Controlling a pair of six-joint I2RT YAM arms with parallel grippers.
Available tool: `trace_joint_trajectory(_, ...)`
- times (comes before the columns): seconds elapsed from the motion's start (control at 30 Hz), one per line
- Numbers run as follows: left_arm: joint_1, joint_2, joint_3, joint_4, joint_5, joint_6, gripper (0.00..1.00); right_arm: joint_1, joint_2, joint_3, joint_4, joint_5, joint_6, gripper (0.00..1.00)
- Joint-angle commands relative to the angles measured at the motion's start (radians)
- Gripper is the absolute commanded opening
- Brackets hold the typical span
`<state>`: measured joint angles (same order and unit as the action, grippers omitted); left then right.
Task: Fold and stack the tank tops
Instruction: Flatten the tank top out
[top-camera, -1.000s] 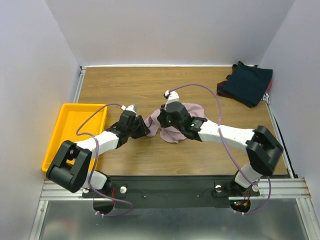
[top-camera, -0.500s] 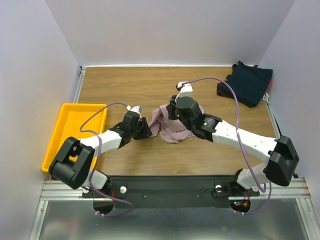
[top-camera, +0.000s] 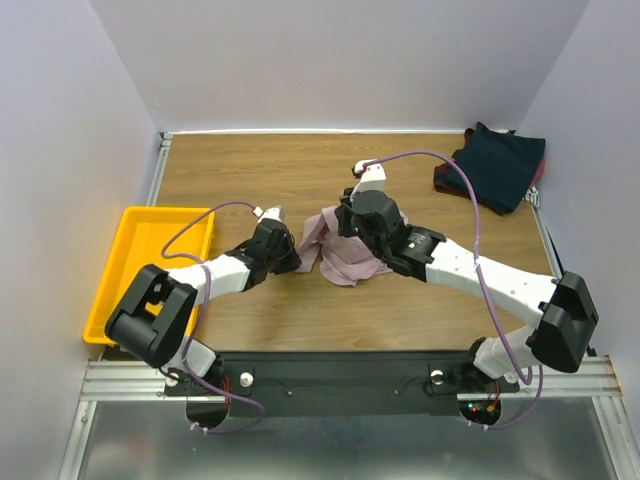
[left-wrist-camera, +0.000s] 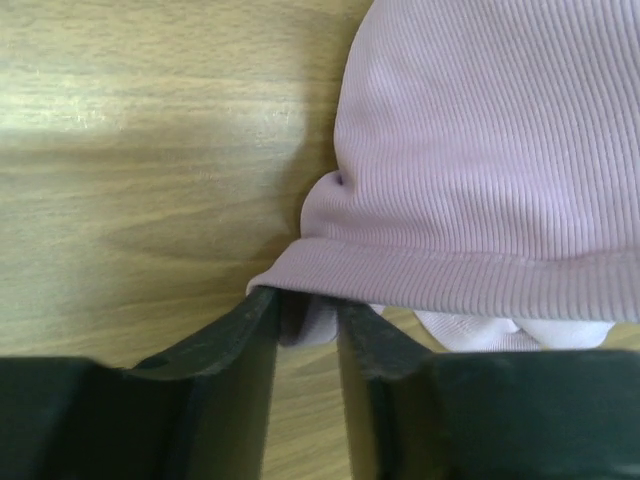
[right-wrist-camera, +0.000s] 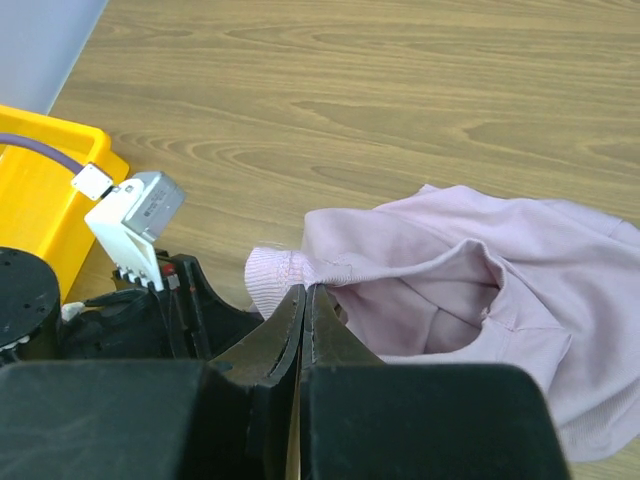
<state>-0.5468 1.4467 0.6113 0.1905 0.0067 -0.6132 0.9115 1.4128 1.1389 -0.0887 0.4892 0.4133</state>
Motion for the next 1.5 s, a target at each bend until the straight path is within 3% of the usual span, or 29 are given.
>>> trace_joint_trajectory(0.0, -0.019, 0.035, 0.044, 0.015, -0.033, 0.0, 0.16, 0.006, -0.043, 0.064, 0.017, 0.032, -0.019, 0.0)
trace_joint_trajectory(0.03, -0.019, 0.04, 0.047, 0.007, -0.033, 0.0, 0.04, 0.006, -0.043, 0.065, 0.017, 0.034, -0.021, 0.0)
trace_joint_trajectory(0.07, -0.021, 0.043, 0.056, -0.002, -0.033, 0.0, 0.0, 0.006, -0.046, 0.068, 0.017, 0.037, -0.024, 0.0)
trace_joint_trajectory(0.23, -0.027, -0.092, 0.129, -0.181, -0.148, 0.003, 0.0, -0.005, -0.077, 0.104, 0.007, 0.084, -0.077, 0.0)
trace_joint_trajectory(0.47, -0.028, -0.396, 0.511, -0.486, -0.329, 0.064, 0.0, -0.019, -0.17, 0.232, -0.008, 0.127, -0.188, 0.0)
trace_joint_trajectory(0.73, -0.031, -0.628, 0.786, -0.389, -0.165, 0.32, 0.0, -0.019, -0.377, 0.379, -0.008, 0.008, -0.317, 0.01)
trace_joint_trajectory(1.03, -0.03, -0.553, 1.09, -0.344, -0.016, 0.363, 0.0, -0.017, -0.523, 0.432, -0.014, -0.113, -0.326, 0.0)
trace_joint_trajectory(1.23, -0.031, -0.536, 1.052, -0.281, 0.024, 0.322, 0.0, -0.019, -0.534, 0.41, -0.013, -0.095, -0.343, 0.01)
trace_joint_trajectory(1.47, -0.031, -0.474, 0.874, -0.248, -0.103, 0.287, 0.0, -0.017, -0.411, 0.34, -0.008, 0.081, -0.424, 0.01)
